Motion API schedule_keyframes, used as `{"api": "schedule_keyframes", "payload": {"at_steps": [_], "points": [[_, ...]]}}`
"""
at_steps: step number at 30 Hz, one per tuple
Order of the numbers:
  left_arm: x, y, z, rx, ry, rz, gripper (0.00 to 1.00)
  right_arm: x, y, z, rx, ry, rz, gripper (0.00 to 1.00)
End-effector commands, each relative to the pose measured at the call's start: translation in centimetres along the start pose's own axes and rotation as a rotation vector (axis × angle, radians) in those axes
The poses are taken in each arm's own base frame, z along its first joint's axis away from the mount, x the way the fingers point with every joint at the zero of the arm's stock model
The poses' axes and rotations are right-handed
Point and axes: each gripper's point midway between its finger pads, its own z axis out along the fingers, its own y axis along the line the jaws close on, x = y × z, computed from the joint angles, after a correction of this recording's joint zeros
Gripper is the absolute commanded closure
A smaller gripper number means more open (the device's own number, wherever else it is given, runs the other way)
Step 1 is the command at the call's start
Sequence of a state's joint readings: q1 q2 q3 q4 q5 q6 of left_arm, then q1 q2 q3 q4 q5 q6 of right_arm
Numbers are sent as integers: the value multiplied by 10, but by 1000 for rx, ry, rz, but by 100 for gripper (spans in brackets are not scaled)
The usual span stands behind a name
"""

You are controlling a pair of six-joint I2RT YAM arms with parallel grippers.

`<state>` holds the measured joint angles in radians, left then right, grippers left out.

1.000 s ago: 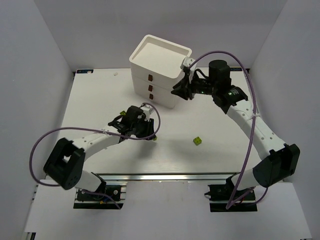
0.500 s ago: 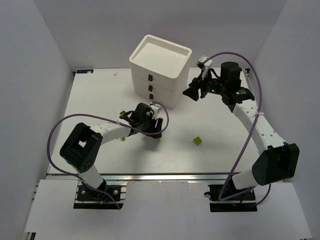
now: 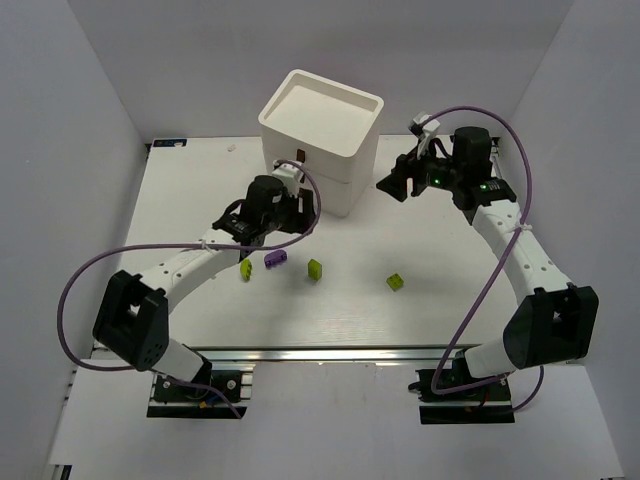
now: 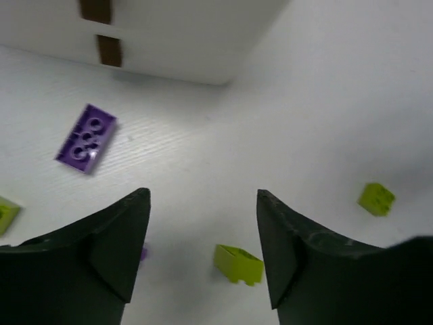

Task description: Sort the legos into containers by color

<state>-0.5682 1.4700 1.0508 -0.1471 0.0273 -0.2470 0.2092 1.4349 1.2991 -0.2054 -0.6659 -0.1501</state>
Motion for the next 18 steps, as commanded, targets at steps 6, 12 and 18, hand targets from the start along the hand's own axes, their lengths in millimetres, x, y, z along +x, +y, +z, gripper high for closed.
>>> {"api": "schedule_keyframes", "payload": {"at_steps": [6,12,18], "points": [[-17,77,43,-175,-110,-209,64,3,-16,-1,25,-26,1,32],[-38,83,66,-91,-166,-219,41,14,-23,-2,42,-16,24,32],[-57,88,94,-20,-200,-190,36,21,-29,-2,47,-5,33,32]]}}
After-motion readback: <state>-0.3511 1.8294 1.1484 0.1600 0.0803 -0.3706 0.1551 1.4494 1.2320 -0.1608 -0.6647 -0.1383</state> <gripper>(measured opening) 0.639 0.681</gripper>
